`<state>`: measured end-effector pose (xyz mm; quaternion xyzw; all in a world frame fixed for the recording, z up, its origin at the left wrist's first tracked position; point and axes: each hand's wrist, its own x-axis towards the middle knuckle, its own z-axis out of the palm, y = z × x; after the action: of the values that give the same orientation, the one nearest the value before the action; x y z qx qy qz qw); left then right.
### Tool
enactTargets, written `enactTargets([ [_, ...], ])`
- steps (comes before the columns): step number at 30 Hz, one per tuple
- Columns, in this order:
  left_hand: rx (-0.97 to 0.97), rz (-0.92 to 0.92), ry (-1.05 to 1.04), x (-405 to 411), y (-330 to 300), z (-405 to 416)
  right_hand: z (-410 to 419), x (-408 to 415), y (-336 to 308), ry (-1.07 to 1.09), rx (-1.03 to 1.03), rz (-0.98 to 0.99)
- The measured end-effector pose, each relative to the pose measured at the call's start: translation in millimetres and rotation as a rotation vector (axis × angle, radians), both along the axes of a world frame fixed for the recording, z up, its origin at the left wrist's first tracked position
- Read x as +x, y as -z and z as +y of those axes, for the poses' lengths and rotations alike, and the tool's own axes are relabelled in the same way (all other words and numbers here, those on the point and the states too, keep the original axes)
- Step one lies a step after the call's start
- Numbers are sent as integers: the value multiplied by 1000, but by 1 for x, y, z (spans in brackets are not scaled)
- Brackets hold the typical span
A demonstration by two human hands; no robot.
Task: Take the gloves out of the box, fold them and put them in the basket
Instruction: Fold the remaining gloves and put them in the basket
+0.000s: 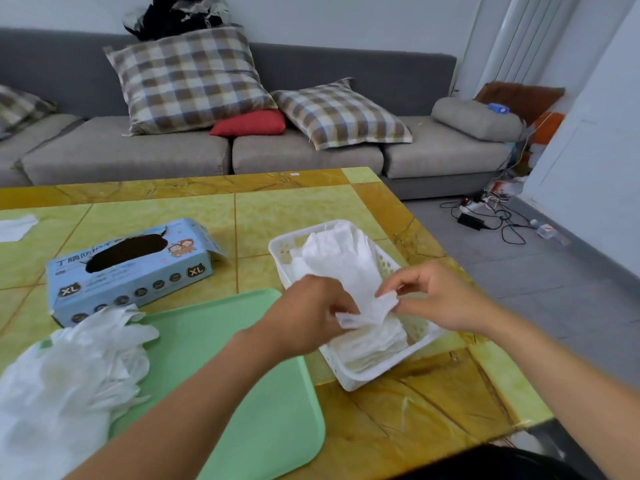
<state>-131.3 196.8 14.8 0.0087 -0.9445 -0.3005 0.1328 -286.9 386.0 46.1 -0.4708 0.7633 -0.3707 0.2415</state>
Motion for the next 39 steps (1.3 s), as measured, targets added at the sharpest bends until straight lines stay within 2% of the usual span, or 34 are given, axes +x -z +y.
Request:
enactTargets([
  [2, -122, -102, 62, 6, -1, 11, 7, 2, 0, -75, 146, 142],
  [5, -62, -262, 130, 13, -22, 15, 10, 3, -11, -196, 331, 272],
  [7, 13, -237, 101, 9, -37, 10, 3, 3, -23, -158, 271, 251],
  [8, -14, -169, 48, 4, -42, 8, -4, 3, -28, -111, 194, 242],
  [10, -239, -95, -96, -12, -48, 2, -24, 4, -30, -69, 140, 338],
  [11, -392, -144, -164, -20, -50, 1, -36, 6, -29, -86, 208, 404],
  [13, -635, -355, -234, -32, -48, 1, -60, 14, -23, -184, 449, 500],
  [15, -711, -537, -249, -37, -45, 0, -82, 20, -19, -256, 697, 587],
  [18, -648, -609, -252, -33, -38, -6, -106, 17, -9, -253, 865, 647],
  [21, -521, -543, -214, -21, -36, -14, -120, 16, -5, -258, 940, 709],
  [23, -342, -431, -178, -3, -39, -25, -122, 22, -21, -239, 953, 682],
  [26, -115, -189, -188, 39, -53, -51, -121, 35, -65, -162, 823, 719],
  [29, -60, -69, -313, 101, -59, -91, -137, 86, -82, -89, 380, 816],
  [31, -97, -108, -410, 147, -54, -118, -154, 142, -68, -224, 148, 642],
  [33, -134, -164, -500, 192, -41, -143, -175, 208, -39, -432, 154, 445],
  [34, -145, -187, -548, 217, -31, -154, -190, 239, -20, -502, 157, 444],
  [39, -191, -134, -630, 299, 13, -171, -230, 322, 49, -590, 81, 759],
])
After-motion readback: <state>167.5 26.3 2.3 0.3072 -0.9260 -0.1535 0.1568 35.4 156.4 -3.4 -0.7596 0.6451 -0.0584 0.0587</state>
